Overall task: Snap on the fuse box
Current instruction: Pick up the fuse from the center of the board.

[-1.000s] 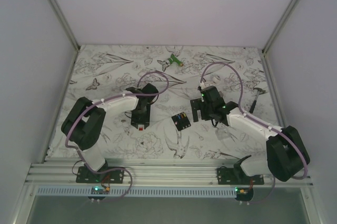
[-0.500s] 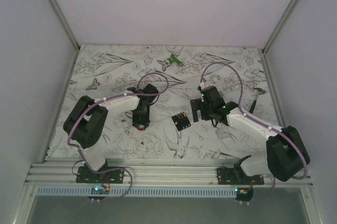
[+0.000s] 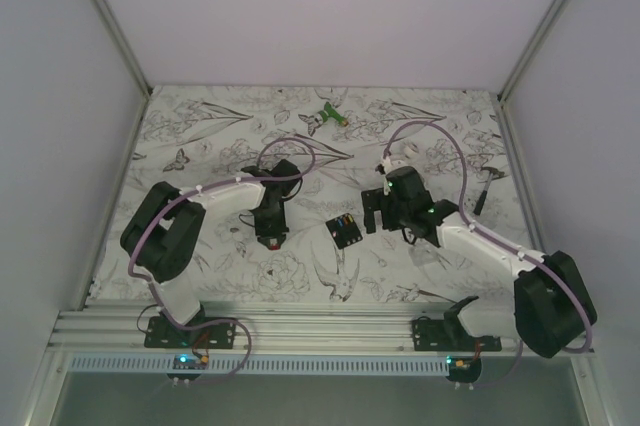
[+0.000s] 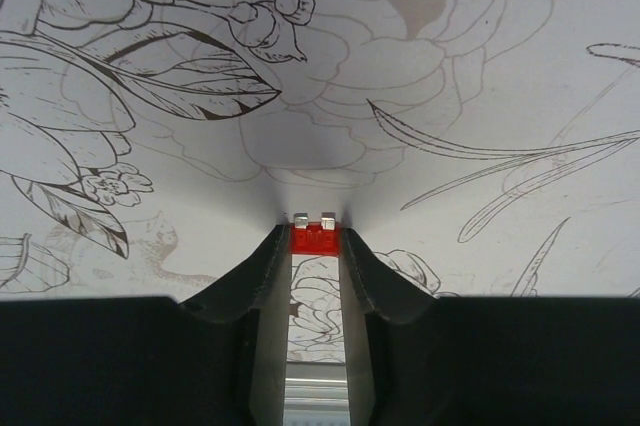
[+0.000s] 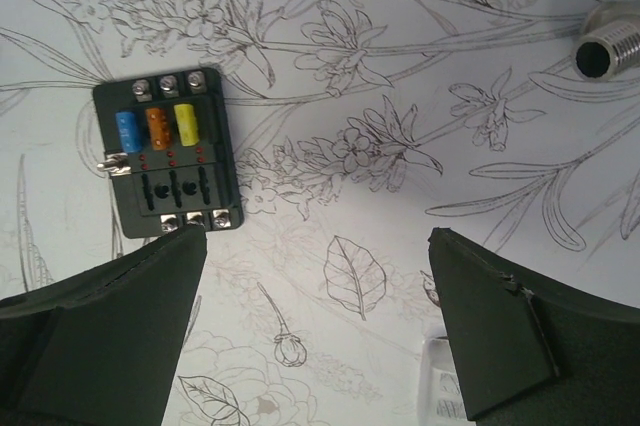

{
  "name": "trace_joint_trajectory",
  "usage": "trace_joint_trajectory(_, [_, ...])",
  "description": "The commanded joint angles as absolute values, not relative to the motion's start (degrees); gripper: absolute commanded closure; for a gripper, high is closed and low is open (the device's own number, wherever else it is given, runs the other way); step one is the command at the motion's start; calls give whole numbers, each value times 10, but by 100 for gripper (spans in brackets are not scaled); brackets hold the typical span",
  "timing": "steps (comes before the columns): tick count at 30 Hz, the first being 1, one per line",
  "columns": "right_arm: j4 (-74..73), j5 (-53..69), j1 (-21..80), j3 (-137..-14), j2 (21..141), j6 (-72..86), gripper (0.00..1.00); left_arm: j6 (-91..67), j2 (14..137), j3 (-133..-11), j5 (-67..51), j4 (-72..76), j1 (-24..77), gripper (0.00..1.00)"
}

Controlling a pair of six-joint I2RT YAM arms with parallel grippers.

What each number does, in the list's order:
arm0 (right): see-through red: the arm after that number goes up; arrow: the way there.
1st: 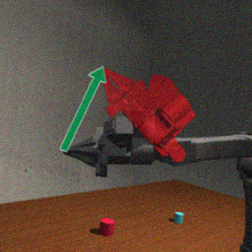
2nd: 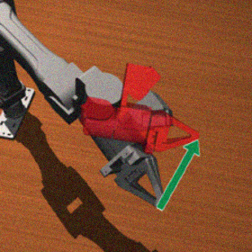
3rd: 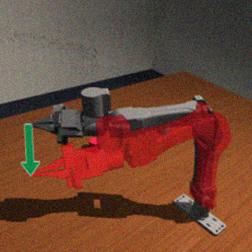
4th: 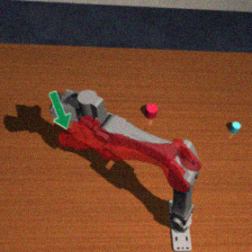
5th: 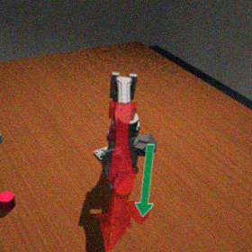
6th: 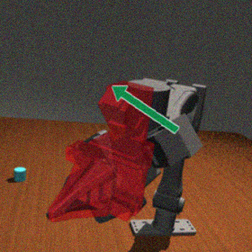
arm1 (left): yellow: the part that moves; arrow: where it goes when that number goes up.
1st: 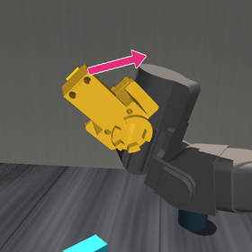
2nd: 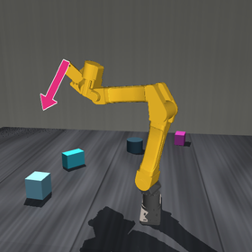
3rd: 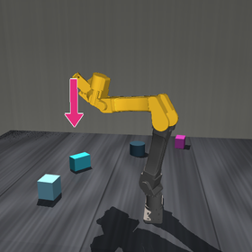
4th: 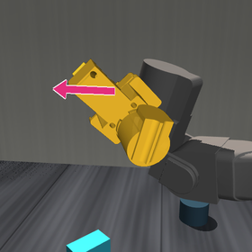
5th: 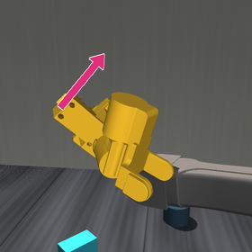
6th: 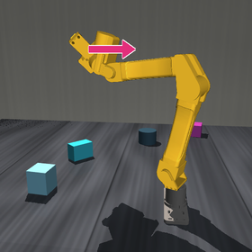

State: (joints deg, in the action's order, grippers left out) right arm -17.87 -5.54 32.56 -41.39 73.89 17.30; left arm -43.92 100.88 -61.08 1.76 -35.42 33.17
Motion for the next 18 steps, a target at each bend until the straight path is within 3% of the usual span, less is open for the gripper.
trace_joint_trajectory(1, [-127, -25, 325, -399, 714, 177, 0, -497, 997, -613, -9, -340, 333, 80])
trace_joint_trajectory(9, [1, 26, 381, -361, 682, 204, 4, -619, 928, -607, -44, -286, 334, 83])
trace_joint_trajectory(18, [270, 11, 461, -257, 655, 268, 16, -739, 852, -591, -52, -220, 347, 83])
